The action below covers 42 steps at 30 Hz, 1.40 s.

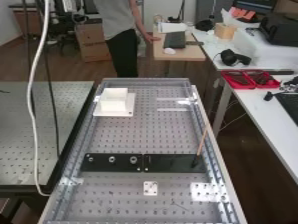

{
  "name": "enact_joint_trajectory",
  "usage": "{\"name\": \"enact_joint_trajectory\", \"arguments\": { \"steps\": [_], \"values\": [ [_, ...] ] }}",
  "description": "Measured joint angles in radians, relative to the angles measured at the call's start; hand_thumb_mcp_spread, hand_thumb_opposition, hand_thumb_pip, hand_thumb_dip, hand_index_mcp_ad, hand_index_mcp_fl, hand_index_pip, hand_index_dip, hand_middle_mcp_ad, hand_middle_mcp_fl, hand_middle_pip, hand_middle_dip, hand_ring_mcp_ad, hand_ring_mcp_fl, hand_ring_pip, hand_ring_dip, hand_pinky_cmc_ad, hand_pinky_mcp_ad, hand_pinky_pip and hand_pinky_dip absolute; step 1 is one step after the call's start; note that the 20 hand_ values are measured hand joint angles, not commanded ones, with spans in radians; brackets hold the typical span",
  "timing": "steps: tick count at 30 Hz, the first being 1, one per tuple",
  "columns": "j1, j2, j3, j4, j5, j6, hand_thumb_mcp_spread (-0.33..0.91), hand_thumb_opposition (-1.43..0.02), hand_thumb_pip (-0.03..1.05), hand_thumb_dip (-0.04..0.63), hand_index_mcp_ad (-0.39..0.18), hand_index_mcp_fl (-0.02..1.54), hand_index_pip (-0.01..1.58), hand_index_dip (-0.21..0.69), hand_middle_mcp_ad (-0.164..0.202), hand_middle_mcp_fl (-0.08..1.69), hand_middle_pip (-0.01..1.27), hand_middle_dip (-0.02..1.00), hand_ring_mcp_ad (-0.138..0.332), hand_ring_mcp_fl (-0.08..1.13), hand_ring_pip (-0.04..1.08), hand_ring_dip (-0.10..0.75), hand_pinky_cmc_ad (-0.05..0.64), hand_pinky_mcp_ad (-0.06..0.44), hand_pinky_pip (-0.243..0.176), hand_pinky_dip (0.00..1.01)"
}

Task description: Grab the pcb board and place it in the clear container

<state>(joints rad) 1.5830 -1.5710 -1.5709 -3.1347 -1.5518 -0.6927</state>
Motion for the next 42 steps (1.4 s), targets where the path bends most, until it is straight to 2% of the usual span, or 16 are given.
{"name": "enact_joint_trajectory", "arguments": {
  "steps": [4, 6, 8, 11, 12, 14, 16, 17, 19, 21, 22, 27, 29, 33, 38, 42],
  "values": [
    [0.0, 0.0, 0.0, 0.001, -0.002, 0.001, 0.01, -0.04, 0.02, 0.0, 0.003, -0.01, 0.01, 0.016, 0.065, 0.0, 0.01, 0.02, 0.021, 0.0, 0.01, 0.012, 0.082, 0.047, -0.01, 0.02],
    [0.0, 0.001, 0.0, 0.0, -0.003, 0.001, 0.12, -0.28, 0.16, 0.007, 0.005, -0.01, 0.01, 0.075, 0.065, 0.0, 0.02, 0.02, 0.021, 0.0, 0.01, 0.012, 0.079, 0.058, -0.01, 0.06],
    [0.0, 0.001, 0.0, 0.0, -0.003, 0.002, 0.19, -0.41, 0.19, 0.007, 0.005, -0.01, 0.02, 0.147, 0.065, 0.0, 0.06, 0.03, 0.016, 0.0, 0.01, 0.012, 0.126, 0.082, -0.01, 0.14],
    [0.0, 0.002, -0.002, 0.003, -0.003, 0.003, 0.2, -0.5, 0.19, 0.009, 0.005, 0.01, 0.04, 0.216, 0.073, 0.0, 0.07, 0.05, 0.07, 0.0, 0.04, 0.012, 0.194, 0.133, -0.04, 0.2],
    [0.0, 0.002, -0.002, 0.003, -0.003, 0.003, 0.2, -0.52, 0.18, 0.009, 0.005, 0.01, 0.05, 0.246, 0.073, 0.0, 0.08, 0.05, 0.08, 0.0, 0.04, 0.012, 0.213, 0.141, -0.061, 0.22],
    [0.0, 0.002, -0.002, 0.004, -0.002, 0.003, 0.2, -0.56, 0.18, 0.009, 0.007, 0.01, 0.05, 0.278, 0.07, 0.0, 0.09, 0.06, 0.091, 0.0, 0.04, 0.012, 0.25, 0.161, -0.065, 0.24],
    [0.0, 0.003, -0.003, 0.006, -0.001, 0.004, 0.2, -0.57, 0.18, 0.009, 0.003, 0.01, 0.05, 0.297, 0.084, 0.0, 0.1, 0.08, 0.122, 0.0, 0.06, 0.012, 0.267, 0.166, -0.075, 0.28],
    [0.0, 0.003, -0.003, 0.006, -0.001, 0.004, 0.2, -0.57, 0.18, 0.009, 0.007, 0.01, 0.05, 0.293, 0.094, 0.0, 0.1, 0.08, 0.126, 0.0, 0.06, 0.014, 0.264, 0.183, -0.075, 0.28],
    [0.0, 0.003, -0.005, 0.007, -0.001, 0.008, 0.2, -0.57, 0.18, 0.009, 0.007, 0.01, 0.05, 0.304, 0.113, 0.0, 0.1, 0.08, 0.126, 0.0, 0.06, 0.014, 0.264, 0.176, -0.075, 0.29],
    [0.0, 0.002, -0.008, 0.007, -0.001, 0.011, 0.2, -0.57, 0.18, 0.009, 0.007, 0.01, 0.05, 0.304, 0.117, 0.0, 0.1, 0.08, 0.127, 0.0, 0.06, 0.014, 0.265, 0.194, -0.075, 0.29],
    [0.0, 0.002, -0.01, 0.007, 0.0, 0.013, 0.21, -0.58, 0.18, 0.005, 0.007, 0.01, 0.06, 0.318, 0.117, 0.0, 0.1, 0.08, 0.126, 0.0, 0.06, 0.014, 0.283, 0.199, -0.091, 0.29],
    [0.001, -0.002, -0.026, 0.015, 0.004, 0.026, 0.22, -0.6, 0.19, 0.009, 0.007, 0.01, 0.06, 0.335, 0.119, 0.0, 0.1, 0.08, 0.126, 0.0, 0.06, 0.012, 0.293, 0.202, -0.096, 0.31],
    [0.002, -0.003, -0.038, 0.02, 0.009, 0.028, 0.22, -0.6, 0.19, 0.009, 0.007, 0.01, 0.06, 0.335, 0.119, 0.0, 0.11, 0.08, 0.143, 0.0, 0.06, 0.012, 0.293, 0.199, -0.096, 0.31],
    [0.006, -0.001, -0.076, 0.053, 0.024, 0.028, 0.22, -0.6, 0.18, 0.003, 0.007, 0.01, 0.06, 0.335, 0.119, 0.0, 0.11, 0.09, 0.145, 0.0, 0.06, 0.014, 0.293, 0.201, -0.094, 0.31],
    [0.01, 0.002, -0.152, 0.132, 0.055, 0.03, 0.22, -0.6, 0.2, 0.007, 0.003, 0.01, 0.06, 0.335, 0.119, 0.0, 0.11, 0.09, 0.14, 0.0, 0.06, 0.014, 0.3, 0.201, -0.106, 0.32],
    [0.01, -0.003, -0.206, 0.181, 0.079, 0.035, 0.23, -0.62, 0.23, 0.009, 0.003, 0.0, 0.06, 0.335, 0.119, 0.0, 0.11, 0.09, 0.162, 0.0, 0.06, 0.014, 0.295, 0.199, -0.106, 0.33]
  ]
}}
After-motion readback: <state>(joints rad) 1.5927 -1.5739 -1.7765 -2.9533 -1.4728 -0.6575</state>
